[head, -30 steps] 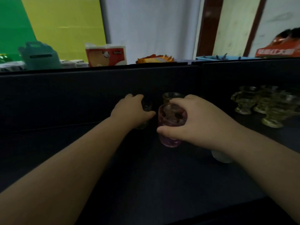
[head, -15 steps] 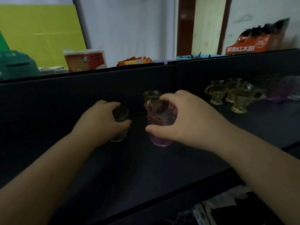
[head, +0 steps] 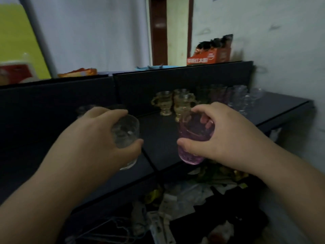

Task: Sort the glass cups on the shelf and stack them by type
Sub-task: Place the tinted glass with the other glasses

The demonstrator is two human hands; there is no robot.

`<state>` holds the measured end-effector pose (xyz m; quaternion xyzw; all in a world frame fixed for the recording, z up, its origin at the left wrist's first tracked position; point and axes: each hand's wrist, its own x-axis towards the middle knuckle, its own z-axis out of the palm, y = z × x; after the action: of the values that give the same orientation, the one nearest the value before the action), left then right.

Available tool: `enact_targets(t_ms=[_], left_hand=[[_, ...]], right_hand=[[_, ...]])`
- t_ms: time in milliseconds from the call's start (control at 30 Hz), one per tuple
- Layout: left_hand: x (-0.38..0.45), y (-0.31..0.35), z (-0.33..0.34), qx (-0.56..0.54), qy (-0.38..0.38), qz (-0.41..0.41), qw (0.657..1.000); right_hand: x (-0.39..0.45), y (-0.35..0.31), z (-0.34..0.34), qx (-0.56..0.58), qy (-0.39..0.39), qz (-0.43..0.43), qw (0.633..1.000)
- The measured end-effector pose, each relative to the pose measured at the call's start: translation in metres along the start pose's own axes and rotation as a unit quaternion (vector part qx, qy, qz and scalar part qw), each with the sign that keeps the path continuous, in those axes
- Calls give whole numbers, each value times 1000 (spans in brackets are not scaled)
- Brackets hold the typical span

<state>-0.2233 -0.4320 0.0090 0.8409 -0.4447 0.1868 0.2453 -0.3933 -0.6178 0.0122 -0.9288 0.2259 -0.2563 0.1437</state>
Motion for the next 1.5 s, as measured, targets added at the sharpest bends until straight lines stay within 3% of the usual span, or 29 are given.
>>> enact_targets(t_ms=[333,767,1033,1500], left_hand=[[35,143,98,-86,-56,56,993],[133,224,205,-85,-28,110,990],[207,239,253,-41,-69,52,995],[241,233,287,68,-48,-78,994]], right_hand=[[-36,160,-69,-14,23,87,996],[17,272,-82,-17,73,132,988],[69,336,-96,-23,95,126,987],[202,446,-57,23,-25,7,999]])
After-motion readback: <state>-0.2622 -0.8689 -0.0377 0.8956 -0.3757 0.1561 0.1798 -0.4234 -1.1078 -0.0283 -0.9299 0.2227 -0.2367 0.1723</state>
